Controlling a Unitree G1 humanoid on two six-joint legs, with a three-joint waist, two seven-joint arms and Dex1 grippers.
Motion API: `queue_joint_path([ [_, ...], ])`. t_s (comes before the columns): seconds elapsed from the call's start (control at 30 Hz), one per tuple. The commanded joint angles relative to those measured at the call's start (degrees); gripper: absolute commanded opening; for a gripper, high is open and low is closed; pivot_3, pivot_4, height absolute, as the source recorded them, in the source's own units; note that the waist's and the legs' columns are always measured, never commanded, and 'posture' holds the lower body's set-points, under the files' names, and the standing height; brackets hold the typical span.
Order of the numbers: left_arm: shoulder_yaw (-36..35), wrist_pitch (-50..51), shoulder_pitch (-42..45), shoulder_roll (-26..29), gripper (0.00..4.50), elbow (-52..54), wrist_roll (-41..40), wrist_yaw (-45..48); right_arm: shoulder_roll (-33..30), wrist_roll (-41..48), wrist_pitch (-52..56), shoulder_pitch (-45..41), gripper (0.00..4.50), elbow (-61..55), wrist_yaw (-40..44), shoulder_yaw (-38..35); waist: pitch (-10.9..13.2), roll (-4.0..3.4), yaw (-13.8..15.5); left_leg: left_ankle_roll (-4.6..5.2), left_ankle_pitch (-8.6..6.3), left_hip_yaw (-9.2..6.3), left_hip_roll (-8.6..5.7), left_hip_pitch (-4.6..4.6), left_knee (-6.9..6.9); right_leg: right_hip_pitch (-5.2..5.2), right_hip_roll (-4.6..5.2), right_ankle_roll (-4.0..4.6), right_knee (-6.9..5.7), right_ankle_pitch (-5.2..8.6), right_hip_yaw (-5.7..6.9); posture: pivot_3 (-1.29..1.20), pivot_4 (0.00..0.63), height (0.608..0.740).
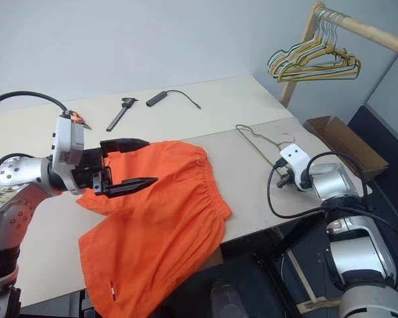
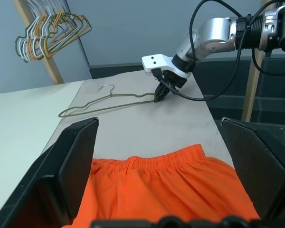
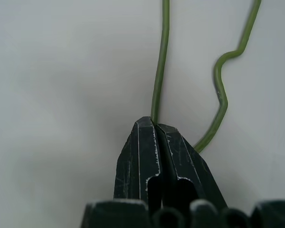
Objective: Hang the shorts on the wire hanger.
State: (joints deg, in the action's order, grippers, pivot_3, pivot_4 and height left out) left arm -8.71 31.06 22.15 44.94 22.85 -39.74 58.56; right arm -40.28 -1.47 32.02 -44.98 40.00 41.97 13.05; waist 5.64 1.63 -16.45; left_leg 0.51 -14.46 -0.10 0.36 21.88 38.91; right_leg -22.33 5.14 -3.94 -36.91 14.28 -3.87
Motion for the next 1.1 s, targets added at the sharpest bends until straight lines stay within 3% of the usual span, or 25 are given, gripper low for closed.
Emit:
queue_joint_path([
  [0.03,-1.56,-1.30,0.41,0.77,4.50,0.79,-0.29,0.36,-1.69,-0.17,1.96,3.03,0.03,-6.98,0.74,-1.97,0.00,0.00,0.04,0.00,0.00,-0.01,0.00,0.02,0.00,-0.01,0.00,0.00,0.00,0.00,0.01,-0.23,0.041,0.740],
  [0.17,-1.34,-1.56,2.65,-0.75,4.50,-1.23,0.99,-2.62,-4.81,0.14,-2.63,10.16,0.03,-26.62,-1.74,-7.08,-0.02,-0.04,0.31,0.00,0.00,-0.02,-0.01,0.11,0.01,-0.10,0.05,-0.02,-0.03,0.01,0.01,-0.24,0.037,0.740],
  [0.3,-0.77,1.19,8.48,-4.68,4.50,-5.50,1.63,-10.05,-9.32,-8.41,-25.32,18.54,0.03,-38.72,-9.34,-7.35,-0.04,-0.07,0.49,0.00,0.00,0.00,-0.12,0.15,0.03,-0.15,0.11,-0.10,-0.08,0.05,-0.01,-0.26,0.034,0.740],
  [0.43,0.40,2.67,14.78,-7.45,4.50,-11.34,3.37,-14.24,-14.50,-20.74,-46.44,21.55,0.03,-39.47,-19.01,-4.87,-0.10,-0.05,0.23,-0.01,0.00,0.00,-0.18,0.14,0.03,-0.15,0.14,-0.15,-0.07,0.08,-0.02,-0.28,0.028,0.740],
  [0.53,1.79,3.41,20.20,-8.16,4.50,-17.60,4.74,-13.85,-17.82,-35.24,-59.49,19.24,0.03,-35.39,-33.79,-2.65,-0.12,-0.05,-0.22,-0.01,0.00,0.03,-0.28,0.14,0.04,-0.18,0.22,-0.15,-0.09,0.07,-0.06,-0.29,0.025,0.740],
  [0.67,4.36,4.18,24.21,-7.86,4.50,-24.57,6.60,-10.39,-18.18,-44.86,-66.65,15.86,0.03,-30.47,-46.86,-2.02,-0.18,-0.08,-1.25,-0.01,0.01,0.06,-0.33,0.11,0.04,-0.19,0.25,-0.16,-0.11,0.06,-0.14,-0.30,0.019,0.740],
  [0.73,6.93,4.70,24.61,-5.94,4.50,-27.09,6.84,-3.52,-18.14,-47.11,-68.50,14.57,0.03,-29.28,-50.52,-2.24,-0.23,-0.11,-1.88,-0.01,0.01,0.03,-0.35,0.09,0.03,-0.18,0.26,-0.16,-0.13,0.07,-0.12,-0.30,0.016,0.740],
  [0.83,10.45,3.73,24.19,-3.78,4.50,-29.06,7.50,5.49,-18.19,-48.05,-70.45,13.40,0.03,-28.52,-52.18,-2.37,-0.24,-0.11,-3.26,-0.01,0.02,0.00,-0.35,0.10,0.01,-0.18,0.25,-0.16,-0.13,0.07,-0.12,-0.31,0.014,0.740],
  [1.1,17.28,-0.59,24.36,-3.81,4.50,-32.94,14.64,12.95,-17.34,-46.81,-71.90,11.98,0.03,-29.05,-51.40,-3.32,-0.42,-0.10,-5.05,0.00,0.02,-0.03,-0.37,-0.10,0.02,0.05,0.30,-0.17,-0.12,0.07,-0.11,-0.31,0.013,0.740],
])
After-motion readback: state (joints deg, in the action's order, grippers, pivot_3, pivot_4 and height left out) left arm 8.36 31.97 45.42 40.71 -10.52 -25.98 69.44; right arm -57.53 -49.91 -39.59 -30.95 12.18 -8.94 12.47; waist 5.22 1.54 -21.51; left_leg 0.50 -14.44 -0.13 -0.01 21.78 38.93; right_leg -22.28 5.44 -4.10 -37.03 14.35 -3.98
